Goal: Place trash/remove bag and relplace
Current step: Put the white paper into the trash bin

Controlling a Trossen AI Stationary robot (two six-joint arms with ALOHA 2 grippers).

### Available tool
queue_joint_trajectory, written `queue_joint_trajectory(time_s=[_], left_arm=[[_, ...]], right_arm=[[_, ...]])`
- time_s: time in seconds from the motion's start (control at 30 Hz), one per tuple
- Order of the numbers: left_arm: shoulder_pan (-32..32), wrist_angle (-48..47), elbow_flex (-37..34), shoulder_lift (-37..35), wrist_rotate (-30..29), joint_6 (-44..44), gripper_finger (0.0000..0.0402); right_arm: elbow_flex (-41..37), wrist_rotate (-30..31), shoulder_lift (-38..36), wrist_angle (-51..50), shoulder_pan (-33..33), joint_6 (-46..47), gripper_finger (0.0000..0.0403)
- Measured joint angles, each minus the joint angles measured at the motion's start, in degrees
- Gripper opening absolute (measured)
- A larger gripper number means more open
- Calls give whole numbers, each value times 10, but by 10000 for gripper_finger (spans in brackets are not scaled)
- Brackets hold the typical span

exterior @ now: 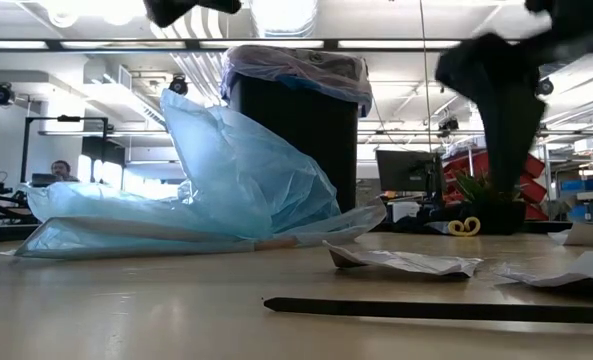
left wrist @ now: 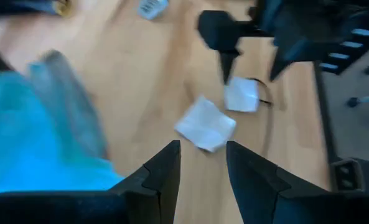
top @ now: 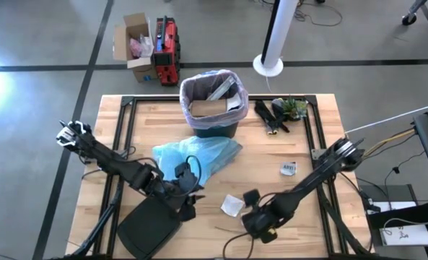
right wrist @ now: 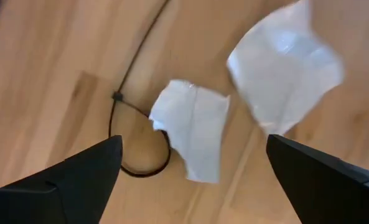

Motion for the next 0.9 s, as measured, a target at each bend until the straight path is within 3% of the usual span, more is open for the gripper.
queue_joint_trajectory(time_s=[0.13, 0.27, 0.63, 0.7, 0.9], left_arm=[[-18, 56, -30, 0, 3, -16, 115], [-33, 107, -53, 0, 2, -33, 121], [-45, 122, -63, 0, -39, -53, 120], [-45, 122, -63, 0, -45, -53, 117], [-45, 123, -63, 0, -49, -45, 111]], right_arm=[[1, -1, 36, -2, 0, 1, 342], [1, -2, 54, 0, -1, 1, 278], [5, -6, 56, -4, -5, -59, 27], [8, -11, 48, -8, -11, -78, 9], [42, 25, -2, -57, -33, -95, 2]])
